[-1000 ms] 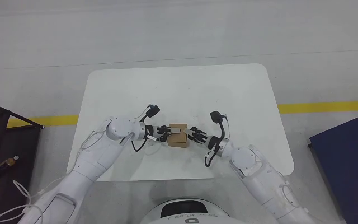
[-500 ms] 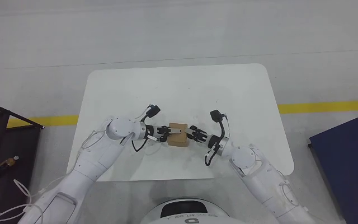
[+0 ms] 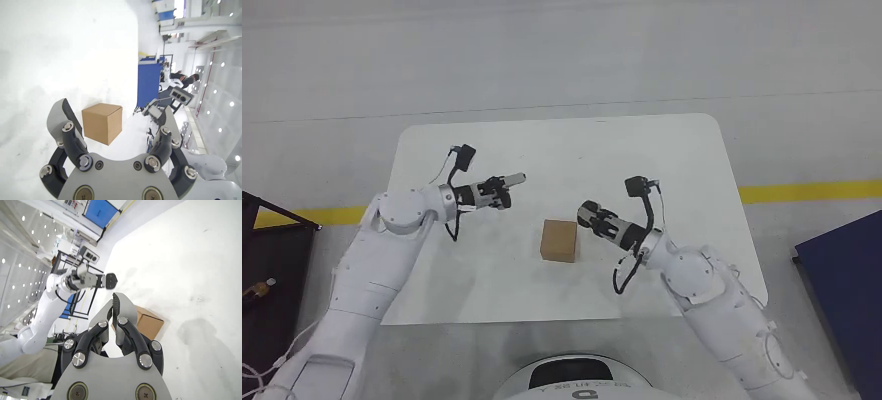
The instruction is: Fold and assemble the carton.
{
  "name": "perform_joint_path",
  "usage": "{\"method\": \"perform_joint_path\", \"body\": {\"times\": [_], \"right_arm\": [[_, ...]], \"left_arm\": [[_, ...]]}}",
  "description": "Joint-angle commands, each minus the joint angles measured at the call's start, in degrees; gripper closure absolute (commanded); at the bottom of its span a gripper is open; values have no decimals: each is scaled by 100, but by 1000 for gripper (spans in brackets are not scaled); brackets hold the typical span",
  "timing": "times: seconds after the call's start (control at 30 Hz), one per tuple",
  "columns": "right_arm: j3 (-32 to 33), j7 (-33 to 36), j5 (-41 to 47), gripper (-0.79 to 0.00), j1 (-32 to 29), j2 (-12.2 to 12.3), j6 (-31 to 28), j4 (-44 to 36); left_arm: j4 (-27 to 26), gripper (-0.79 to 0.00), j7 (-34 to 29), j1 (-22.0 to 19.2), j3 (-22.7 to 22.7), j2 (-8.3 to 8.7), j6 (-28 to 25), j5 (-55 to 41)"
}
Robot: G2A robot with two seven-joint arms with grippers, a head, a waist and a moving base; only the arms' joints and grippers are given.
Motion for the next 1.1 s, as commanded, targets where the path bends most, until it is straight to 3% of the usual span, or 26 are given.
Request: {"method": "perform_joint_path", "body": {"times": [0.0, 0.1, 0.43, 1.07], "right_arm": [[-275, 305, -148, 0, 220, -27, 38, 154], [-659, 494, -163, 0, 567, -98, 79, 428], [-1132, 643, -494, 0, 1084, -204, 424, 940], [-1184, 690, -696, 0, 1019, -197, 544, 854]], "left_arm": [[-573, -785, 46, 394, -760, 143, 108, -43], [-1181, -785, 91, 925, -1466, 264, 313, -163], [-1181, -785, 91, 925, -1466, 264, 313, -163], [-1181, -785, 91, 925, -1466, 264, 313, -163]]}}
